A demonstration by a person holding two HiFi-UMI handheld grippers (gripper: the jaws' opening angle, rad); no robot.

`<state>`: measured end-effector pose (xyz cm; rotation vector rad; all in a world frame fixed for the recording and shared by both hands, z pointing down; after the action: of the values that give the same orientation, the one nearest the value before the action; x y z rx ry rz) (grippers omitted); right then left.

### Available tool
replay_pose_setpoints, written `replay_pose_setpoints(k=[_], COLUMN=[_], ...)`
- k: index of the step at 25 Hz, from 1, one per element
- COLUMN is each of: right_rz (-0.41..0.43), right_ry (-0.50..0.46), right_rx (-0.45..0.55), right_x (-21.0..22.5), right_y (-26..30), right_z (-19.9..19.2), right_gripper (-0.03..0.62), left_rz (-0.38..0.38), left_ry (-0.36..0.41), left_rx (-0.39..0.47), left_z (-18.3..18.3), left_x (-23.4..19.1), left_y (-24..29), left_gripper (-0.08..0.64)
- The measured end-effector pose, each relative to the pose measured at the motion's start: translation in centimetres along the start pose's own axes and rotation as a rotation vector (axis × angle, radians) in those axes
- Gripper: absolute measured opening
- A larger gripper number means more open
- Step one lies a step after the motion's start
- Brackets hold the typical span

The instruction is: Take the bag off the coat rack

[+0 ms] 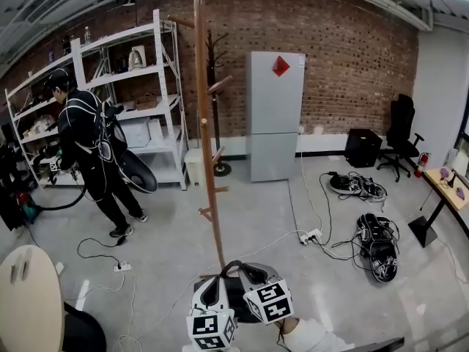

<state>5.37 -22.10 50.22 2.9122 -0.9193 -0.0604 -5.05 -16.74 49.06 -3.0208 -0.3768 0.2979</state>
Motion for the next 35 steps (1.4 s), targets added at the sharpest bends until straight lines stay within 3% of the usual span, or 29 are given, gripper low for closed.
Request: replay_pose_setpoints(k=[15,35], right_rz=[-0.022,-0.047], right_ry=[0.046,-0.030], right_rx=[0.026,0.033], right_x=[-1.4,-1.3], right_y=[-0.9,-0.3], right_z=[0.3,0.9], right_gripper=[0.042,0.042], left_rz=[-0.057,-0.054], left_ry=[0.009,0.000], left_rx=[0.019,0.050], left_z=[1.2,1.9], left_x=[0.3,-0.7], left_y=[-1.1,-0.7], left_gripper=[0.002,0.002])
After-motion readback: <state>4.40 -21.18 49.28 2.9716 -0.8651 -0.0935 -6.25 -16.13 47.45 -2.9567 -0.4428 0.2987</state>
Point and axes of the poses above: the fingertips, and each gripper's own axes: y forward along the fingers, x to its right, z out of its top, the point moved 5 cm from there along -y, backward along the fingers, and after that the axes turned 13 degrees about x, right-handed, at the moved point
